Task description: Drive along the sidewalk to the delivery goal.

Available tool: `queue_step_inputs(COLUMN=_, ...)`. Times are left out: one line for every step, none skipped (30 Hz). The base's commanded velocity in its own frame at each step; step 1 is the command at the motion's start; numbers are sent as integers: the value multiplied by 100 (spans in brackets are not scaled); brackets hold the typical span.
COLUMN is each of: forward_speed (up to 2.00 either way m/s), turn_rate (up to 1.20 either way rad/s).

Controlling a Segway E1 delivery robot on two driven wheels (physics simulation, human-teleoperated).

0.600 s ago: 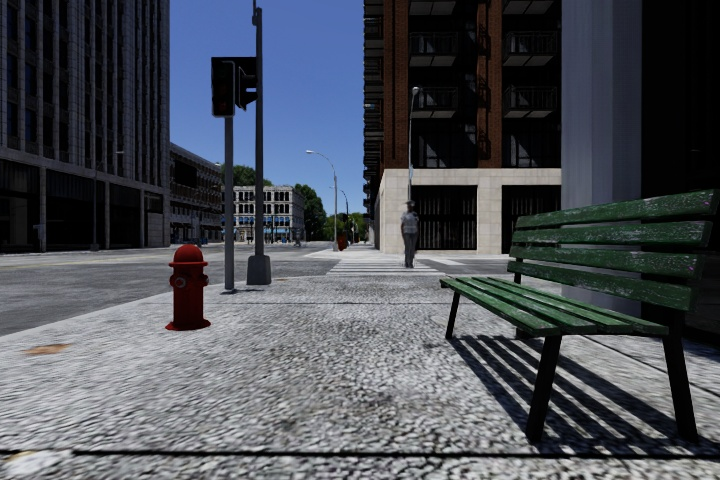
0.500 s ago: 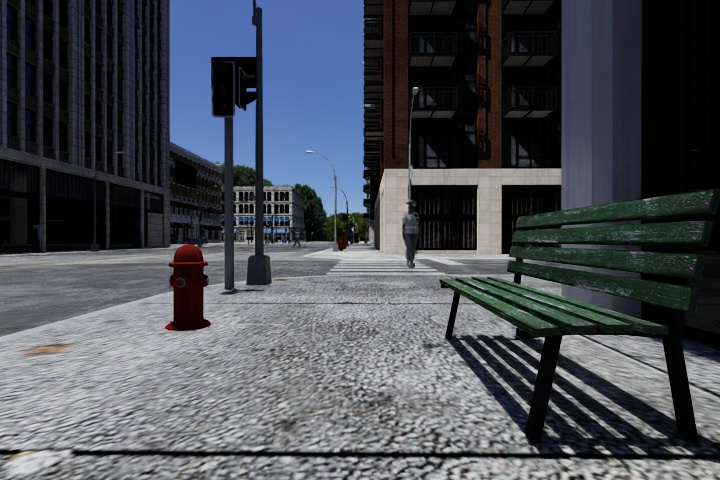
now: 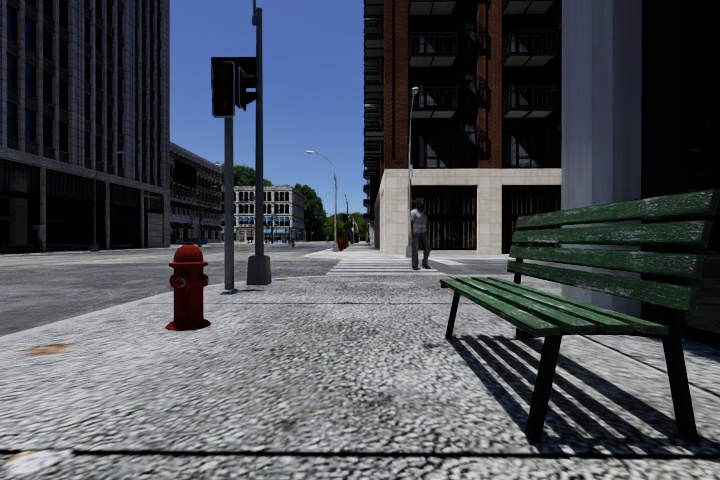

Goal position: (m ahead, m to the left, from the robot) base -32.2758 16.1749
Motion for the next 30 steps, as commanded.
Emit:
queue_step_inputs(forward_speed=0, turn_rate=0)
queue_step_inputs(forward_speed=0, turn_rate=0)
queue_step_inputs(forward_speed=0, turn_rate=0)
queue_step_inputs(forward_speed=0, turn_rate=0)
queue_step_inputs(forward_speed=0, turn_rate=0)
queue_step_inputs(forward_speed=0, turn_rate=0)
queue_step_inputs(forward_speed=0, turn_rate=0)
queue_step_inputs(forward_speed=0, turn_rate=0)
queue_step_inputs(forward_speed=0, turn_rate=0)
queue_step_inputs(forward_speed=0, turn_rate=0)
queue_step_inputs(forward_speed=0, turn_rate=0)
queue_step_inputs(forward_speed=0, turn_rate=0)
queue_step_inputs(forward_speed=0, turn_rate=4)
queue_step_inputs(forward_speed=0, turn_rate=4)
queue_step_inputs(forward_speed=0, turn_rate=17)
queue_step_inputs(forward_speed=0, turn_rate=23)
queue_step_inputs(forward_speed=0, turn_rate=30)
queue_step_inputs(forward_speed=0, turn_rate=30)
queue_step_inputs(forward_speed=0, turn_rate=33)
queue_step_inputs(forward_speed=0, turn_rate=40)
queue_step_inputs(forward_speed=0, turn_rate=47)
queue_step_inputs(forward_speed=0, turn_rate=47)
queue_step_inputs(forward_speed=0, turn_rate=52)
queue_step_inputs(forward_speed=0, turn_rate=56)
queue_step_inputs(forward_speed=0, turn_rate=58)
queue_step_inputs(forward_speed=0, turn_rate=58)
queue_step_inputs(forward_speed=0, turn_rate=60)
queue_step_inputs(forward_speed=0, turn_rate=60)
queue_step_inputs(forward_speed=0, turn_rate=61)
queue_step_inputs(forward_speed=0, turn_rate=61)
